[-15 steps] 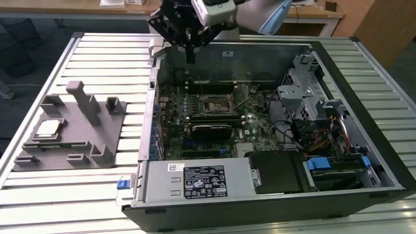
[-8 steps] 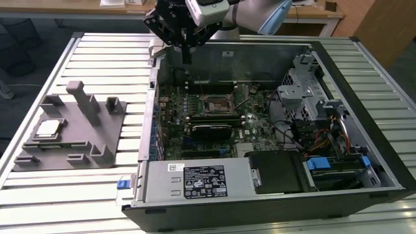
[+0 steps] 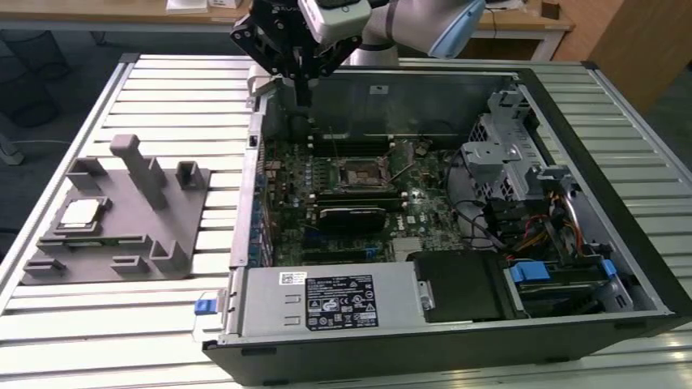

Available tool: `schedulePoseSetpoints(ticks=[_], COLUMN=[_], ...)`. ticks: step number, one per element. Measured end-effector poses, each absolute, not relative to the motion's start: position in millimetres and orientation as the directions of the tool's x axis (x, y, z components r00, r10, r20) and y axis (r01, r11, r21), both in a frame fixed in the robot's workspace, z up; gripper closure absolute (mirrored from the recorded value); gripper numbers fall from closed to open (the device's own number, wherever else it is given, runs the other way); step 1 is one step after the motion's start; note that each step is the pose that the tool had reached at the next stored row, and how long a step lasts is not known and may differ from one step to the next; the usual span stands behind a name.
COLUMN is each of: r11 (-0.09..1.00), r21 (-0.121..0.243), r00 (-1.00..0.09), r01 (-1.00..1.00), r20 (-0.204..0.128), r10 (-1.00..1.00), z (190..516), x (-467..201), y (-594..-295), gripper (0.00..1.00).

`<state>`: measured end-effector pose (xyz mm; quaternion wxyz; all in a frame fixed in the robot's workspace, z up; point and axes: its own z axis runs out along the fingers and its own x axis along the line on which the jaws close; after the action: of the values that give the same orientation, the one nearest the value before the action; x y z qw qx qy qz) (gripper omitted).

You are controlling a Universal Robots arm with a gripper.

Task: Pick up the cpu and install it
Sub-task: 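Reach for the cpu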

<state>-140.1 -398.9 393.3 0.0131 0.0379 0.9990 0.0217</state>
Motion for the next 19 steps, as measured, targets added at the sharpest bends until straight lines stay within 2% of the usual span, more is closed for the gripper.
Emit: schedulePoseSetpoints(ticks=[19], r11=[0.996], r21=[0.044], r00=[-0.997], r01=[0.075], r20=[-0.025], r10=[0.076], z=[393.3], x=[-164.9], y=[-399.0], gripper=[0.89])
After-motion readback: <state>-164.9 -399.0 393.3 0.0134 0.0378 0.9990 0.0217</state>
